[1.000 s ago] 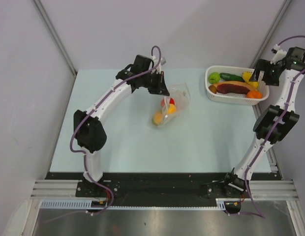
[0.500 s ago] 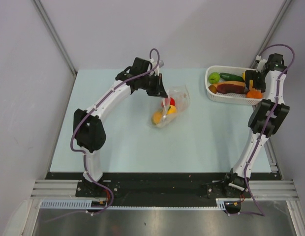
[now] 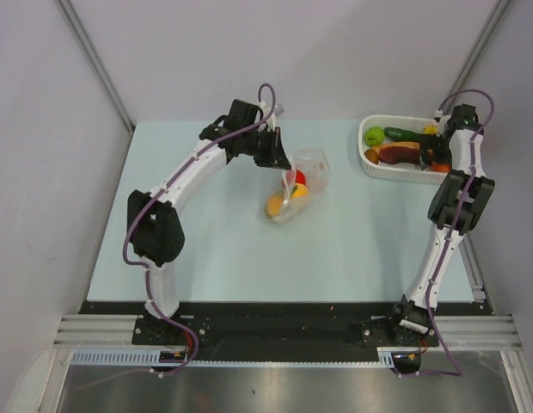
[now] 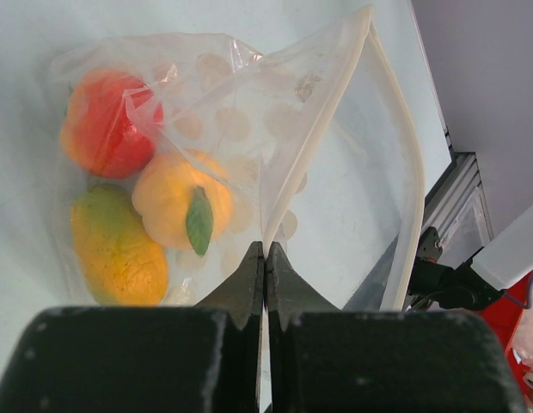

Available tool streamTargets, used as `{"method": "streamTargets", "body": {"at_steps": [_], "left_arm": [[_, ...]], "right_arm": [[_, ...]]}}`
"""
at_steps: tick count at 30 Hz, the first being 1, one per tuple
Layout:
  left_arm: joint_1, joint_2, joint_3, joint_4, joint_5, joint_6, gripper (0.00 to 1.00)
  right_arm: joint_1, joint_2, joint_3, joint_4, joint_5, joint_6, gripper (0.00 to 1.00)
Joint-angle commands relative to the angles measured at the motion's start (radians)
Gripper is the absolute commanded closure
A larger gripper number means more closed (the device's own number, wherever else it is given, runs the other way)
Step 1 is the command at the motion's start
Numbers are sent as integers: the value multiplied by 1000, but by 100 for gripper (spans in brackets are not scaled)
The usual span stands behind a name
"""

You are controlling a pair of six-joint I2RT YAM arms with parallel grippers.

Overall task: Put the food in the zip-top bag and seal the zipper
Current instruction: Pick up the fake fruit from the bin, then place the fake fruit in the zipper food storage bag.

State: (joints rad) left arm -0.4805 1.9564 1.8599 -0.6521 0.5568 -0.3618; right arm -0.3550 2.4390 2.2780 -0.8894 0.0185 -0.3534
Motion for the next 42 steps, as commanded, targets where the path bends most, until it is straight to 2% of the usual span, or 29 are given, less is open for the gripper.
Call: {"method": "streamTargets", "body": {"at_steps": [1,4,7,8,10,11,13,14,16,20,26,29,32,35,39,42], "left_arm": [[13,1,24,23,23,-16,100],[14,9,27,22,25,-17,100],[14,19,35,9,29,-14,100],[13,21,38,6,28,-11,100],[16,24,41,0,25,-3,100],[16,24,42,-1,25,0,100],[14,22,42,-1,25,1,100],[16,22,42,-3,25,3,100],[14,21,39,-4,23,6,100],[14,16,39,-6,23,14,100],[16,9,38,-11,28,24,100],[16,7,38,-12,31,26,100],[16,9,38,-11,31,26,100],[14,7,38,-7,32,24,100],[13,1,38,-7,22,23,100],[13,-7,32,-11,22,23,100]], "right_arm": [[8,14,3,56,27,2,1],[8,23,-2,84,24,17,5],[8,20,-12,110,17,30,14],[7,15,-15,121,14,31,21],[2,-7,-40,135,5,37,29],[2,-18,-47,148,3,40,38],[-1,-55,-63,155,-8,53,49],[-1,-70,-66,158,-9,56,58],[1,-98,-84,170,-43,62,69],[10,-188,-109,196,-64,76,84],[34,-294,-109,167,-153,114,92],[65,-363,-110,149,-238,146,94],[117,-434,-113,122,-397,204,95],[203,-518,-139,124,-512,247,95],[379,-636,-228,142,-595,286,94],[461,-687,-285,155,-635,281,94]]}}
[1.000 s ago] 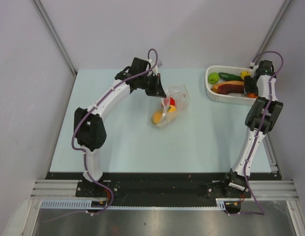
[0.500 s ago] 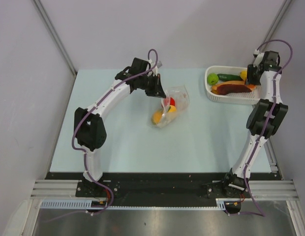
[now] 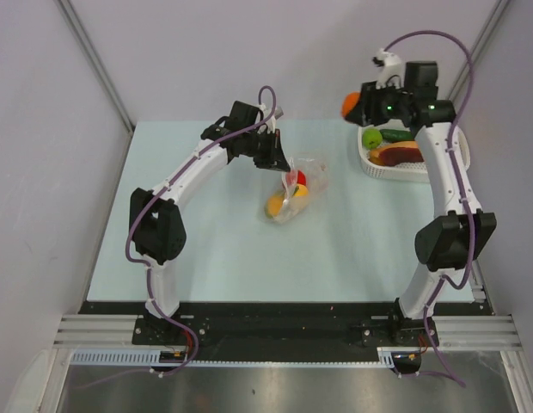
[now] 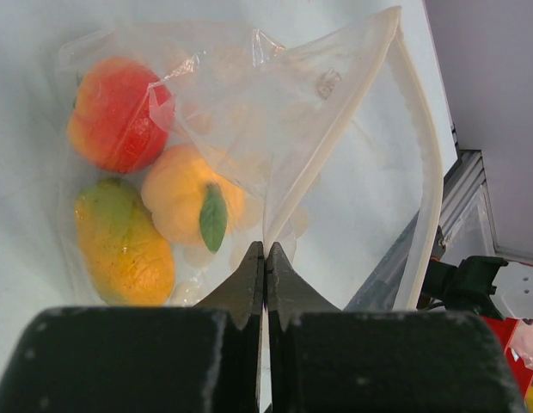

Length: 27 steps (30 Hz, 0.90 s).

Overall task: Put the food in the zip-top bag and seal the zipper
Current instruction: Place the fake fruit in the zipper food storage bag.

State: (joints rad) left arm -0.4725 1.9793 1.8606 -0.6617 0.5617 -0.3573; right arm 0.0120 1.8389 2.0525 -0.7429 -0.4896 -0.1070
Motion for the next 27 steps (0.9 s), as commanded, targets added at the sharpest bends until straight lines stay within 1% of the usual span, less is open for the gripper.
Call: {"method": "streamTargets", "body": {"at_steps": [1,3,4,5,9,12,14,16,17,18,20,21,23,24,26,27], "left_arm": [[5,-31,29,1,15,18,100],[3,-33,22,-1,10,17,100],[5,-31,19,-3,10,17,100],[6,-31,17,-4,13,17,100],[6,-36,15,-3,17,14,100],[5,-39,15,-3,14,14,100],[6,-42,15,-3,14,14,100],[6,-40,15,-3,14,12,100],[6,-42,15,-3,12,12,100],[6,-42,17,-1,10,11,100],[5,-42,17,1,7,9,100],[6,-43,17,4,7,9,100],[6,-42,15,2,7,9,100],[6,-40,17,1,10,8,100],[6,-37,17,2,10,8,100],[6,-36,17,1,10,6,100]], "right_arm": [[141,-111,-71,7,-132,29,94],[196,-131,-92,-39,-144,-15,94],[222,-136,-112,-59,-138,-83,95],[268,-154,-129,-75,-124,-106,95],[356,-176,-227,-136,-101,-195,95],[394,-165,-253,-183,-70,-252,95],[401,-158,-262,-197,-57,-263,92],[402,-149,-267,-217,-40,-275,77],[402,-145,-264,-225,-37,-286,67],[398,-142,-259,-231,-33,-289,42],[385,-144,-246,-228,-35,-286,24],[363,-144,-226,-211,-38,-272,13],[326,-138,-200,-193,-61,-257,4],[289,-126,-166,-184,-72,-246,0],[235,-101,-117,-175,-108,-218,0],[205,-90,-95,-165,-133,-174,0]]}}
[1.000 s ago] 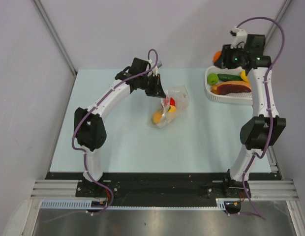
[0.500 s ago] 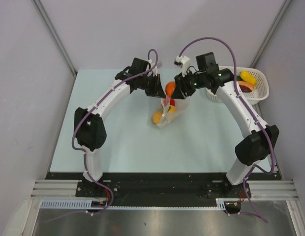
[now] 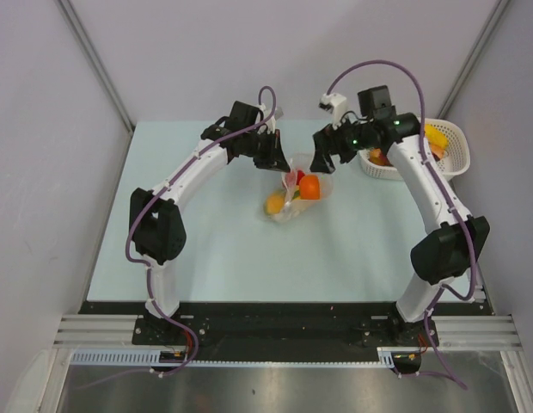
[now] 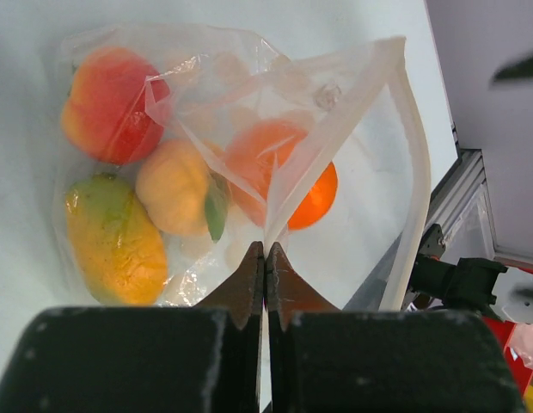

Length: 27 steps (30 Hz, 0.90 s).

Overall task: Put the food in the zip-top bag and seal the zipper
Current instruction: Place the fake fruit in the zipper food storage bag, then pick up the fake fruit from the bin.

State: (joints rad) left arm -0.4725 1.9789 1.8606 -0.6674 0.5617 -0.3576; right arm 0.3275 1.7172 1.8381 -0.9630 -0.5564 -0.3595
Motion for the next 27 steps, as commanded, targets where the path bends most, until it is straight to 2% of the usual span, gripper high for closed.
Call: {"method": "streamTargets", "body": {"at_steps": [1,5,11,16,20,24,27], "left_arm": [[5,-34,15,8,12,6,100],[5,-31,20,9,10,3,100],[6,-23,43,-4,14,11,100],[6,-20,45,-14,7,22,100],[8,-12,40,-29,9,29,100],[14,-3,46,-41,7,37,100],[23,5,60,-57,7,43,100]], "right_arm": [[-183,60,159,69,-97,105,0],[-361,140,217,185,-62,201,0],[-582,295,271,370,114,327,0],[-653,419,314,489,295,352,0],[-660,519,345,602,369,260,1],[-648,603,332,728,453,60,2],[-644,660,363,757,447,-22,3]]}}
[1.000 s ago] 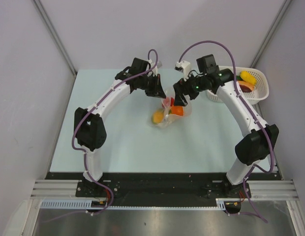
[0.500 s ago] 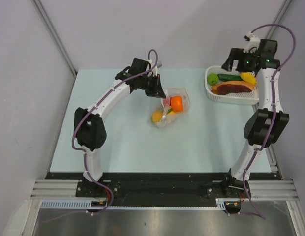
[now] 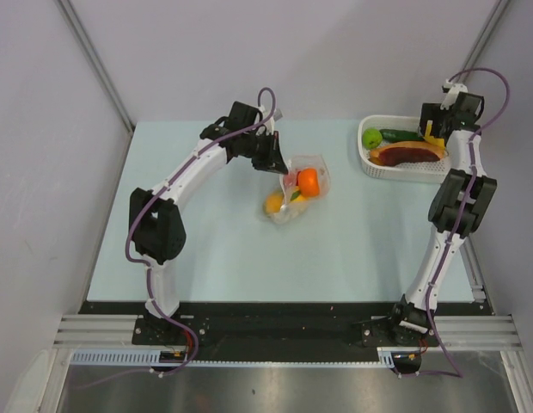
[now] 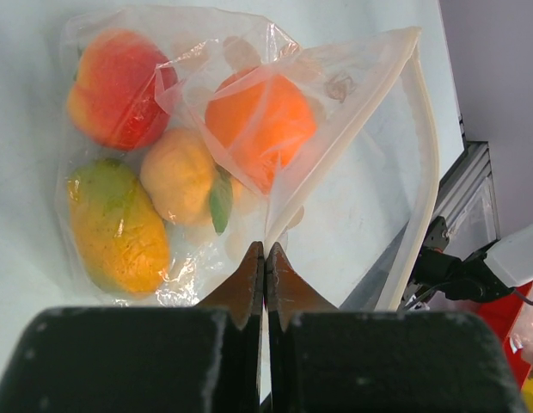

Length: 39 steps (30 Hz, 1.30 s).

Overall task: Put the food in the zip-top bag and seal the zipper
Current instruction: Pick up the fake fruit from the bin.

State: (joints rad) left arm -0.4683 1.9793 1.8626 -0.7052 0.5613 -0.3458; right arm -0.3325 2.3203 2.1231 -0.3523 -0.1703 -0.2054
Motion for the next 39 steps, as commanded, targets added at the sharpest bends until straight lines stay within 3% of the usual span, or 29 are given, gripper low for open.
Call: {"method": "streamTargets", "body": {"at_steps": [1,20,25,29,39], "left_arm": [[20,9,58,-20,9,33,100],[42,56,112,-66,12,37,100],[42,61,113,-68,15,37,100],[42,65,122,-65,20,39,100],[42,61,103,-30,35,27,100]], "right_arm": [[19,71,87,151,72,-187,4],[58,251,136,325,287,-333,8],[64,254,130,380,342,-328,24],[70,220,101,406,377,-313,47],[101,-82,-109,437,345,-184,84]]}}
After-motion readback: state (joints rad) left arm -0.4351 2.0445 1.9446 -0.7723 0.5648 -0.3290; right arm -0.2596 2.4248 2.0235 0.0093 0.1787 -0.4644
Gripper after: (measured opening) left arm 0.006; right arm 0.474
